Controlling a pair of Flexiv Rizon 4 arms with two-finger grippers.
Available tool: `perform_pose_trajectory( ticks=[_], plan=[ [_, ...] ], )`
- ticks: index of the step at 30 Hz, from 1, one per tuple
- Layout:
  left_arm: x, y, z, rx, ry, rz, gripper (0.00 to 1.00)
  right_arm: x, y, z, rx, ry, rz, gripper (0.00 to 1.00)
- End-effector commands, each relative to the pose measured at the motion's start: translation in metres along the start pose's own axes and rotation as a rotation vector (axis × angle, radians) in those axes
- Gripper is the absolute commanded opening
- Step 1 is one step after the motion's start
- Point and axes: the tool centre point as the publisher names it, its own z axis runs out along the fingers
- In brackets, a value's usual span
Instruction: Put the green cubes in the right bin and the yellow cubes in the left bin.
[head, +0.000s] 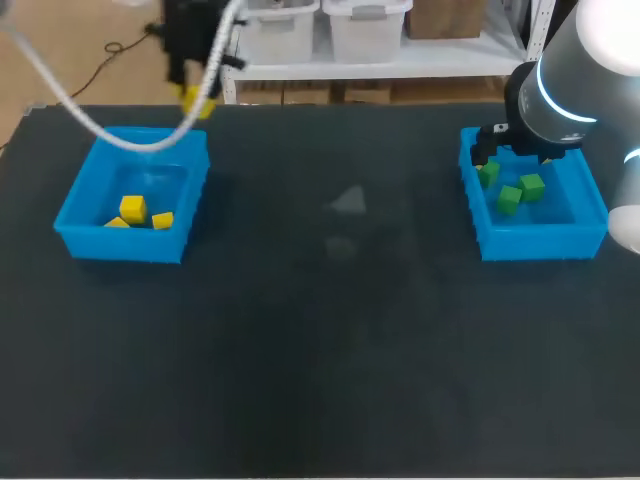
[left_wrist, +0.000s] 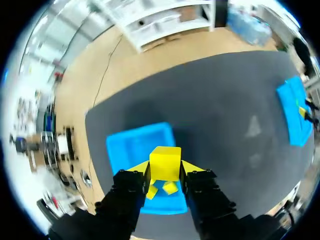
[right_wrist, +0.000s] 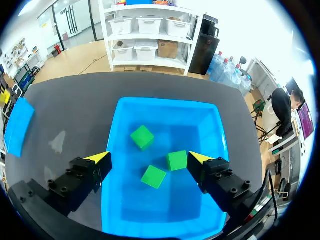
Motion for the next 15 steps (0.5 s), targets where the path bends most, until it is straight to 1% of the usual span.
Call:
perform_pose_trajectory(
  ticks=[1, 6, 9, 11, 15],
  plan=[
    [0.066, 0.029, 0.018, 0.038, -0.263, -0.162, 0.0, 0.002, 0.0, 0.0, 0.003, -0.006, 0.001, 1.0],
    [0.086, 0.042, 0.039, 0.049, -0.223, -0.226, 0.0, 0.002, 0.0, 0.0, 0.003, -0.006, 0.001, 1.0],
    [0.094, 0.044, 0.049, 0.059, -0.202, -0.25, 0.0, 0.002, 0.0, 0.0, 0.003, -0.006, 0.001, 1.0],
    [0.096, 0.044, 0.056, 0.068, -0.191, -0.261, 0.0, 0.002, 0.0, 0.0, 0.003, -0.006, 0.001, 1.0],
    [0.096, 0.041, 0.062, 0.138, -0.199, -0.263, 0.0, 0.002, 0.0, 0.0, 0.003, -0.006, 0.001, 1.0]
  ],
)
